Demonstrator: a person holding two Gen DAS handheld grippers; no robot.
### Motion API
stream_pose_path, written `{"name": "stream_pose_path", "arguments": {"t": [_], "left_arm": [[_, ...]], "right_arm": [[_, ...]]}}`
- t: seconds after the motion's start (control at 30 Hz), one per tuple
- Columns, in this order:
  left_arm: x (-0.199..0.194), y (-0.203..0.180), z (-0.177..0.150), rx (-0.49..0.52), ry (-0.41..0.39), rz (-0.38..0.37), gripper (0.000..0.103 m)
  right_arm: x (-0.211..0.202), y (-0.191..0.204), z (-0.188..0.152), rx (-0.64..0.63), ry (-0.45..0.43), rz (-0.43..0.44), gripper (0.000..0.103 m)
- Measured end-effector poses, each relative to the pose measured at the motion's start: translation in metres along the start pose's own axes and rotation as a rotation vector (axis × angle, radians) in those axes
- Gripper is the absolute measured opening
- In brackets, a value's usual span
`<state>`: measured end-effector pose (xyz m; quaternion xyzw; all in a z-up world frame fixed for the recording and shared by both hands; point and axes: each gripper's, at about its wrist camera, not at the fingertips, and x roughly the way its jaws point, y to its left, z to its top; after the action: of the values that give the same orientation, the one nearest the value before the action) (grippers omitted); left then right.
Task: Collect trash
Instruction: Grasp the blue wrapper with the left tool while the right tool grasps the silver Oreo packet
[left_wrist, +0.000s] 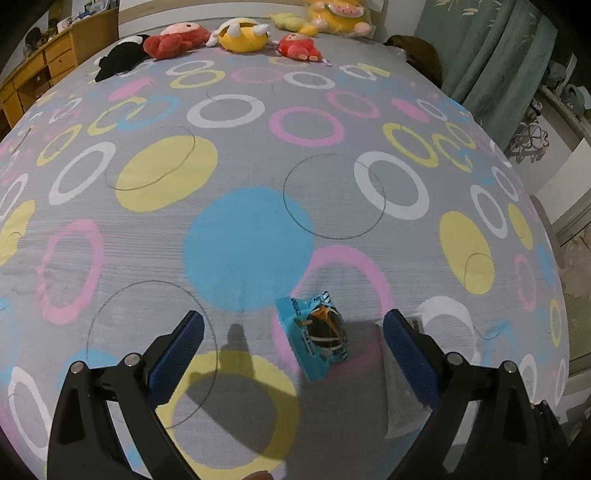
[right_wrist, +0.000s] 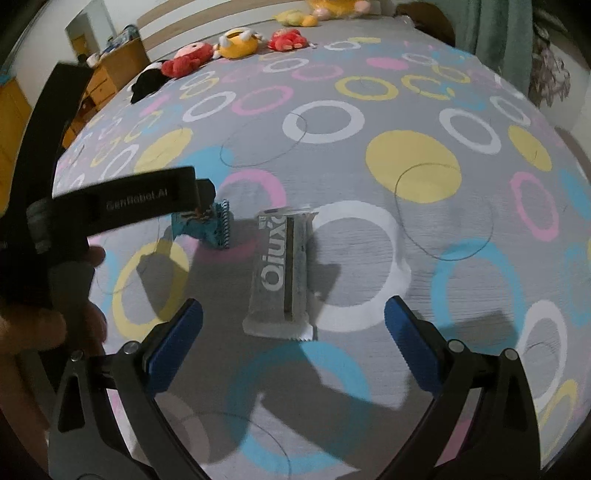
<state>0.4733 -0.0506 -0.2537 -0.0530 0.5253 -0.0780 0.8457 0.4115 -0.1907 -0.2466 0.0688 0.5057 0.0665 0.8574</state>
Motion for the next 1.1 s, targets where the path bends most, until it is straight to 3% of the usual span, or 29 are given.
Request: {"name": "stream_pose_path", "arguments": {"t": [0.17,0.47,0.67,0.73,0.83,0.9,0.93,1.0,1.03,1.07,1.1], "left_arm": [[0.016,0.004,0.007,-0.031,0.026,0.006,0.095],[0.045,-0.01,0.006,0.06,0.098,0.063,0.095],[0.05,-0.01,0.005,0.072,0.102,0.08,0.095],[0.053,-0.014,0.004,0.12,0.118,0.098,0.095],[0.053,-0.01,0.008,0.094,0.129,0.077,0.095],[0.055,-0.015,0.006,0.114,0.123,0.11,0.095],[0.056,-0.017,0.006,0.12,0.117,0.121,0.093],[0.054,-0.018,0.007,0.107,0.106,0.12,0.085],[0.053,-0.018,0.008,0.105,0.1,0.117,0.071],[0.05,-0.019,0.009,0.106,0.092,0.109,0.052],[0.047,-0.019,0.01,0.106,0.086,0.099,0.038]], "right_arm": [[0.016,0.003,0.005,-0.008,0.023,-0.011,0.096],[0.052,0.001,0.006,-0.016,0.087,-0.064,0.096],[0.061,0.007,0.007,-0.062,0.087,-0.118,0.096],[0.063,0.009,0.006,-0.08,0.086,-0.137,0.096],[0.065,0.013,0.007,-0.101,0.081,-0.15,0.096],[0.066,0.014,0.006,-0.102,0.08,-0.159,0.096],[0.067,0.016,0.006,-0.109,0.08,-0.163,0.091],[0.065,0.024,0.008,-0.122,0.074,-0.16,0.072],[0.063,0.027,0.009,-0.132,0.071,-0.155,0.048],[0.061,0.031,0.011,-0.14,0.069,-0.161,0.037],[0.061,0.032,0.012,-0.141,0.075,-0.168,0.037]]}}
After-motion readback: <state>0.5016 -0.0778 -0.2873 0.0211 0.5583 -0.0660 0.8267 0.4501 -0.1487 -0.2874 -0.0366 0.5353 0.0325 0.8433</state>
